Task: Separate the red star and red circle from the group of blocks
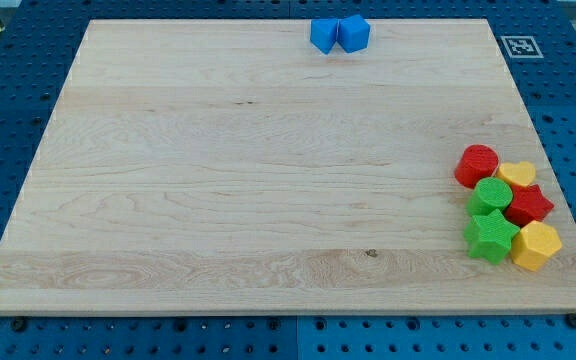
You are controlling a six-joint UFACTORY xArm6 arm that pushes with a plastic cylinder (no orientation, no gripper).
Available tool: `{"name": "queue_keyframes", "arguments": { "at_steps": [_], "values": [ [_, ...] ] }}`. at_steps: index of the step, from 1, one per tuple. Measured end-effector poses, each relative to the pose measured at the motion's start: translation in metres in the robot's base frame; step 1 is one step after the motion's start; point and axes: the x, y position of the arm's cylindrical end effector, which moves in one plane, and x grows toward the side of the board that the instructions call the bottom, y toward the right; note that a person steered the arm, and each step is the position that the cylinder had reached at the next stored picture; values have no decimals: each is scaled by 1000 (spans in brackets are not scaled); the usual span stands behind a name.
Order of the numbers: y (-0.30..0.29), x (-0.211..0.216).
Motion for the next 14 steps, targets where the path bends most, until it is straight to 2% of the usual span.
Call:
{"name": "queue_keyframes", "arguments": {
  "at_steps": [2, 4, 6, 8, 11, 14],
  "values": [
    [-18, 30],
    [-71, 30],
    [-122, 10],
    [-108, 0],
    [-154, -36],
    [-163, -73]
  ]
}}
